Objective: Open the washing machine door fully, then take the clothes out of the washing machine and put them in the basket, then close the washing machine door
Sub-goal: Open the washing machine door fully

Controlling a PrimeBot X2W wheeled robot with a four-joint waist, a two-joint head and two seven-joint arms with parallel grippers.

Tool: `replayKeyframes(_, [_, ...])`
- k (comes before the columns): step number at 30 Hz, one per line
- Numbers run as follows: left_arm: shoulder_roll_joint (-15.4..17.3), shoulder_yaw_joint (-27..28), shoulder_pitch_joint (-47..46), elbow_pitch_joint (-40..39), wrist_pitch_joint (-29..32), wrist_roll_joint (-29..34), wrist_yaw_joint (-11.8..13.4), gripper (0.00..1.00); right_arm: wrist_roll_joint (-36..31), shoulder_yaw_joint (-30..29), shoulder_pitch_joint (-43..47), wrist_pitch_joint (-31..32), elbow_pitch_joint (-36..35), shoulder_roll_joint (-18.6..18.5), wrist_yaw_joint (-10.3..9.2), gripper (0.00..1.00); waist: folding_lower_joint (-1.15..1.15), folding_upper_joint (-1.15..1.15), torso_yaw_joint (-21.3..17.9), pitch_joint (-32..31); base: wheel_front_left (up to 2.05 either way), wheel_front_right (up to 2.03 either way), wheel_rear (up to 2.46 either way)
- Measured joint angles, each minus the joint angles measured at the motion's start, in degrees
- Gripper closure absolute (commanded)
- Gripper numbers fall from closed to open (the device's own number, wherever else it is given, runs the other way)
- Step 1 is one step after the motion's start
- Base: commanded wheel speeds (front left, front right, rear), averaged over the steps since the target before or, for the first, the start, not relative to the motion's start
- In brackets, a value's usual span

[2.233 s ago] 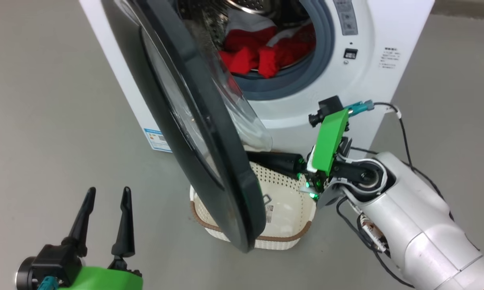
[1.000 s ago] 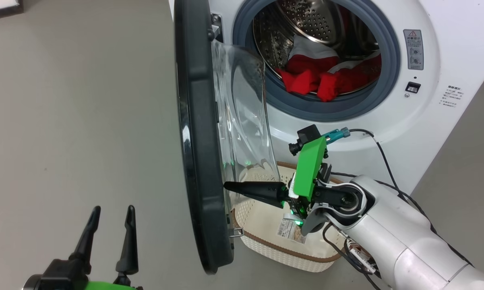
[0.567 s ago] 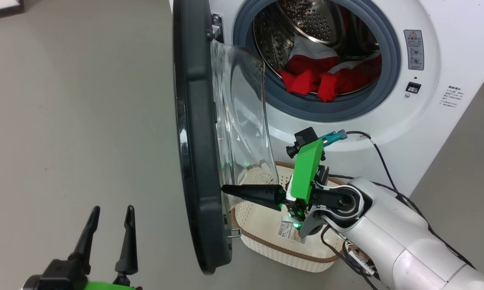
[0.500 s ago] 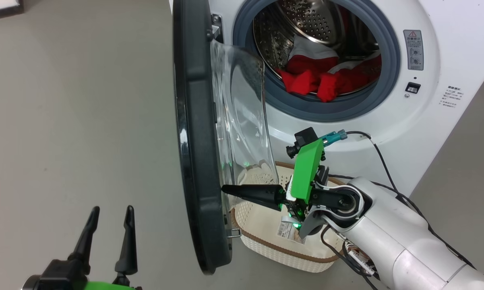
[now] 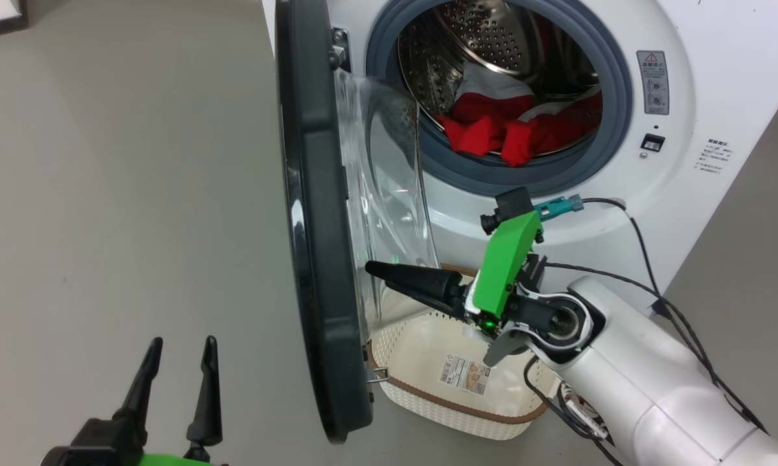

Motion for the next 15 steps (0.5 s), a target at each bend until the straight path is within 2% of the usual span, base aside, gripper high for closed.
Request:
replayKeyframes(9, [0.0, 0.1, 0.0, 1.0, 0.0, 0.0, -0.5, 0.00, -14.3, 2.1, 4.3, -10.4, -2.3, -4.0, 0.00, 0.00, 0.00, 0.00, -1.2, -0.6, 0.00, 0.00, 0.00])
replayKeyframes(15, [0.0, 0.3, 0.0, 1.0, 0.0, 0.0, -0.5, 0.00, -24.3, 7.2, 4.5, -19.5, -0.3, -6.2, 0.01, 0.00, 0.00, 0.00, -2.3, -0.7, 0.00, 0.00, 0.00])
